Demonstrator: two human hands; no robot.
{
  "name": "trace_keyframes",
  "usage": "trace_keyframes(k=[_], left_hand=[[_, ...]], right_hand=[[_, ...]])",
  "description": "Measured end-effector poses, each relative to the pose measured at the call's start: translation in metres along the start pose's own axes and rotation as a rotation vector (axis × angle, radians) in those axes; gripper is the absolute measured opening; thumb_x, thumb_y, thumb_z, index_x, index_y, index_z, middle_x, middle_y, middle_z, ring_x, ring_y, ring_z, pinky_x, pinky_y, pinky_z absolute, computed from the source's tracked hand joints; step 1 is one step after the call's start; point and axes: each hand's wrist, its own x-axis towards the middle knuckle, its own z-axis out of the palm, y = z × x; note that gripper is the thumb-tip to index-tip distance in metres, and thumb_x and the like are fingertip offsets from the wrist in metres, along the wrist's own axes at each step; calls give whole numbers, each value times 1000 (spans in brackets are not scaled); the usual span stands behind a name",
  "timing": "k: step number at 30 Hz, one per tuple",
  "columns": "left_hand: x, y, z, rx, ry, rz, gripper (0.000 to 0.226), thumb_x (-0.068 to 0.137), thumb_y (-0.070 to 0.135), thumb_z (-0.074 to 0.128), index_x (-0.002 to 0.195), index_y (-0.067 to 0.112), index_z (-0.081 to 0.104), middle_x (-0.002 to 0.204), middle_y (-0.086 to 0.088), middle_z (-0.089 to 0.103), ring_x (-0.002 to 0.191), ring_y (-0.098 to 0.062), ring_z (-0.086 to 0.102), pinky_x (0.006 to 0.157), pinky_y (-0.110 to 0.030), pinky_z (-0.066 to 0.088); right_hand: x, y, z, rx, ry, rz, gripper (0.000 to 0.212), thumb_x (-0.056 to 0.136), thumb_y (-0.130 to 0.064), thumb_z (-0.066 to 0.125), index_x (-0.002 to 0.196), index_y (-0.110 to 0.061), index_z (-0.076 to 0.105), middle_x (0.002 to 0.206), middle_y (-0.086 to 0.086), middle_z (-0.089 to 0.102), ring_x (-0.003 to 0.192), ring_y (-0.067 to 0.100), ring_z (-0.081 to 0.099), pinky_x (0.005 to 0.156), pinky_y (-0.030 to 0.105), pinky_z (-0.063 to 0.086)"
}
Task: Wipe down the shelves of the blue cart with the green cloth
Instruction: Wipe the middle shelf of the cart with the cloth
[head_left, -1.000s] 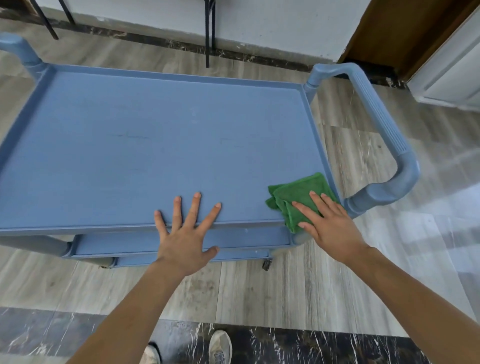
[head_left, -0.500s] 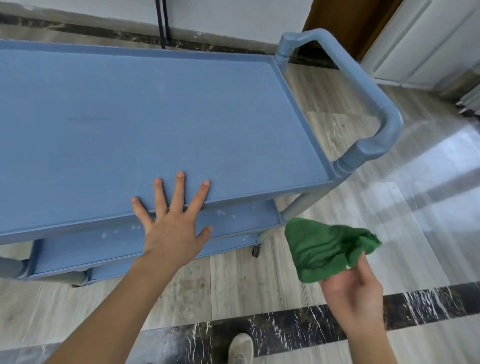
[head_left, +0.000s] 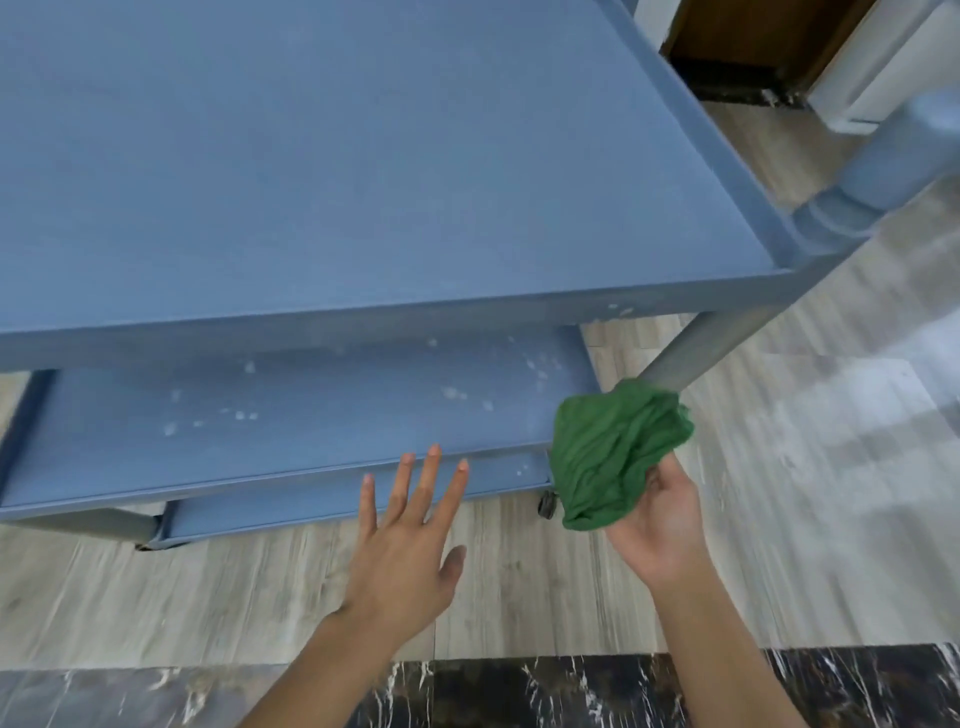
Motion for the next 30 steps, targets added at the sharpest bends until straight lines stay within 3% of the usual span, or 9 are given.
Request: trace_keyframes(k=[3,7,10,12,14,18,21,25,30], left_hand=[[47,-14,40,59,49,28,91,93,48,52,156,32,-12,166,-3,-13,150,-31,-17,118,-63,-3],[97,-27,73,96,145,62,98,88,54,55,156,32,-11,167,-3,-8,151,-33,-11,118,-64,-3],[125,-38,108,149,200,75,100,82,55,64,158,28,6,166,-7,7,152,-36,8,116,-67,9],[130,-40,123,156,246,84,101,75,52,71,158,24,20,163,-11,22,149,-38,22,114,-67,16],[131,-43,134,174,311,90,101,73,52,72,157,22,24,162,-11,28,148,-38,25,114,-67,16],[132,-40,136,220,354,49,100,73,56,69,157,21,25,161,-9,30,147,-38,27,114,-66,19],[128,-32,128,230,270,-22,97,77,60,65,157,23,22,162,-7,28,148,-37,24,114,-65,22],[126,-23,117,251,233,-90,93,88,64,47,157,28,-4,166,-4,-1,152,-36,-1,118,-62,5],[107,-21,134,179,327,-62,91,79,50,66,155,17,29,152,-19,37,137,-43,38,107,-59,35]], right_hand=[[43,3,-3,-318,-38,-186,43,100,-45,38,134,-25,53,139,0,55,126,16,53,100,38,47],[81,17,-10,-931,108,-614,30,97,-52,34,122,-50,50,118,-24,62,113,-1,57,96,30,42],[131,44,-31,-1293,133,-745,37,98,-49,33,129,-36,46,129,-13,57,126,15,50,104,43,41],[158,64,-40,-1713,106,-783,48,99,-47,27,142,-30,37,154,3,34,144,24,24,119,47,20],[175,81,-46,-2032,165,-873,52,98,-49,18,147,-37,29,160,7,18,148,25,10,121,45,7],[186,82,-53,-2095,158,-932,52,96,-55,10,147,-44,17,160,8,18,148,27,10,120,46,11],[184,75,-50,-2158,93,-826,53,95,-55,11,147,-46,12,161,7,12,148,26,5,120,46,8],[180,67,-42,-2150,3,-736,52,96,-54,15,147,-46,12,161,9,6,148,29,1,120,46,7],[183,74,-52,-2185,39,-824,54,95,-56,10,147,-44,12,161,8,11,147,29,7,119,45,12]])
